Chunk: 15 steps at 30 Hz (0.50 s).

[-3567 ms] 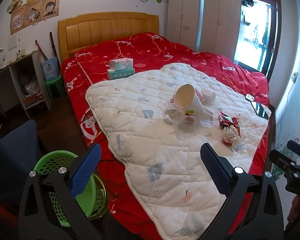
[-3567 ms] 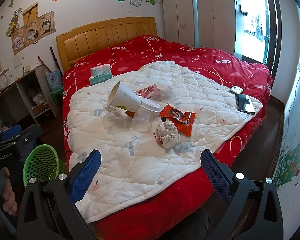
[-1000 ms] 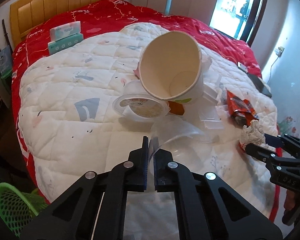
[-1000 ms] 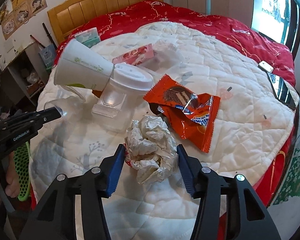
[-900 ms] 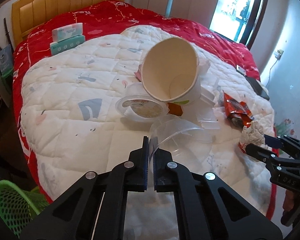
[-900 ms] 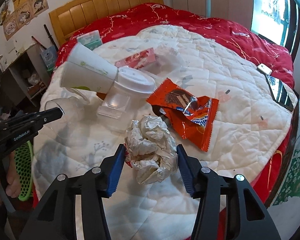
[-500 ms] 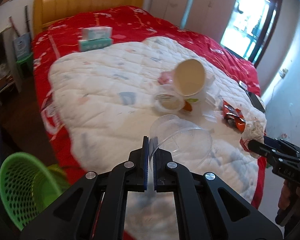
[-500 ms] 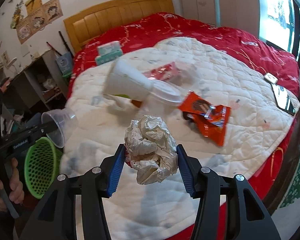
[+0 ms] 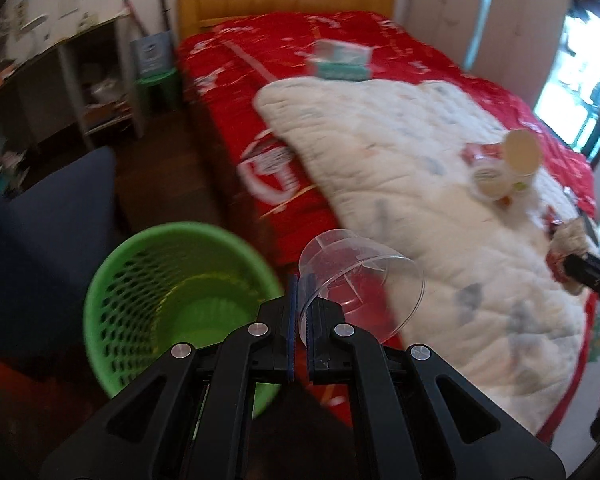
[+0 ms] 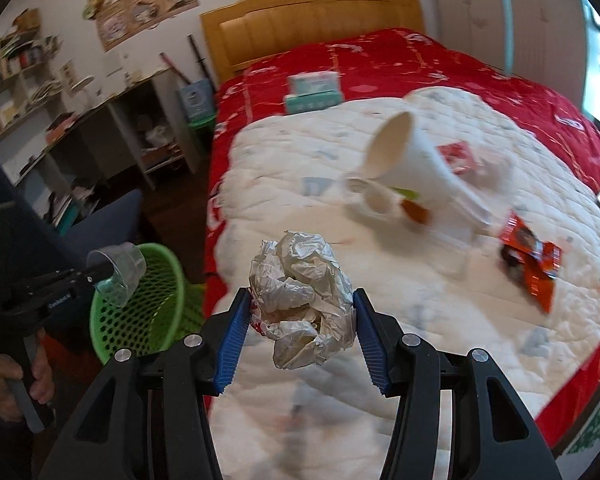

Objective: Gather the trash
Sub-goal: 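Carry both items over the green wastebasket and open both tools to drop them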

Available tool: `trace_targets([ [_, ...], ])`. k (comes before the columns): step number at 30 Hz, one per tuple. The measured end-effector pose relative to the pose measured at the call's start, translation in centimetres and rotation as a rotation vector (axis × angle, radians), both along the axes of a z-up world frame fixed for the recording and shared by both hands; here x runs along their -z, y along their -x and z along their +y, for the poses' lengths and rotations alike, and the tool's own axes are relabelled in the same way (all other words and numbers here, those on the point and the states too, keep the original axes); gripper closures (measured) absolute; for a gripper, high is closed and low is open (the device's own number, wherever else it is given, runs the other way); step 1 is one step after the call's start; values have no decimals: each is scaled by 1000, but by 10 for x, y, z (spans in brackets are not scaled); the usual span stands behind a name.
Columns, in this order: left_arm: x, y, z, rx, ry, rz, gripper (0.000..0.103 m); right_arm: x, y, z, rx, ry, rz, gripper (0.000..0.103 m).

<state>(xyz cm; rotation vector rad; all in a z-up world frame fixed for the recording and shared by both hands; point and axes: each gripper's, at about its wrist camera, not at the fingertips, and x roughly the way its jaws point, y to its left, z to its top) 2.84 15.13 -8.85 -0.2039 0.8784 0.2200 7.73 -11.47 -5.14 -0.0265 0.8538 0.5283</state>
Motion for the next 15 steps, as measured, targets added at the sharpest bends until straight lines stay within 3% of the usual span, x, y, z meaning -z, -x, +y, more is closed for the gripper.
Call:
trace_targets([
  [9,32,22,41,-112,13,99,100,2,8,49,-99,10,11,53],
  [15,43,31,54,-153,33,118,99,3,12,69,-140,19,14,53],
])
